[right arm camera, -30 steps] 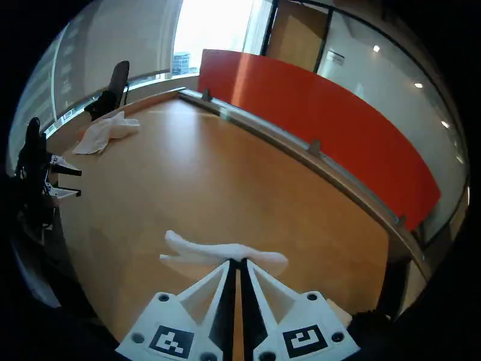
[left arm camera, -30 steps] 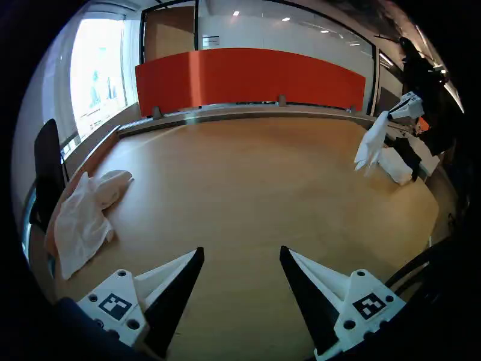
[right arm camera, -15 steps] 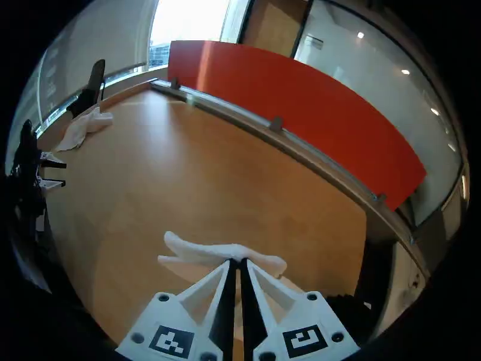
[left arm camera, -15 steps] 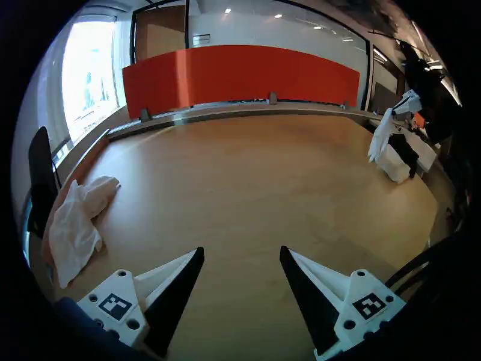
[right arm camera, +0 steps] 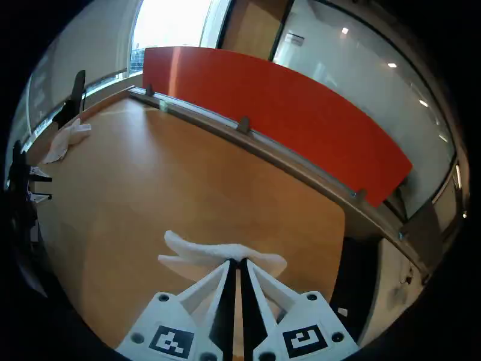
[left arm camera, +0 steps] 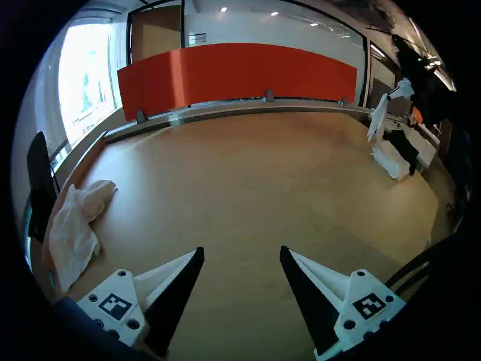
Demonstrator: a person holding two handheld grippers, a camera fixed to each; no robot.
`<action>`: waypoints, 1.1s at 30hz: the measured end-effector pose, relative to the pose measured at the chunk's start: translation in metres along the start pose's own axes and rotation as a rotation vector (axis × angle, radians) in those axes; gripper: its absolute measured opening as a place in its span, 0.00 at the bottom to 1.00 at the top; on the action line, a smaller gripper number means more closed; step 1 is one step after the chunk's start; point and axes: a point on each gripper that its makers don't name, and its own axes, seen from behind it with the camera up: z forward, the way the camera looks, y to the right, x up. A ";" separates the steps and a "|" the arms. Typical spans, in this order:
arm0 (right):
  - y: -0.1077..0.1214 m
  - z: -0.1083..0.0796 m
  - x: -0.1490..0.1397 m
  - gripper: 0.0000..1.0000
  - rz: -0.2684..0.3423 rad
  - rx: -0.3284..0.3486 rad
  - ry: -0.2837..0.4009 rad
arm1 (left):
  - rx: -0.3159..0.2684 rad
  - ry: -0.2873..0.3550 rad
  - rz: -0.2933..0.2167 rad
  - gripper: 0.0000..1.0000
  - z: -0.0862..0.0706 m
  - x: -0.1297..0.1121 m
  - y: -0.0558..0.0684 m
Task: Fold towel
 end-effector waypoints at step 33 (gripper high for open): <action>0.020 -0.020 -0.110 0.05 0.095 -0.030 -0.139 | -0.010 -0.007 0.024 0.94 -0.002 0.002 0.010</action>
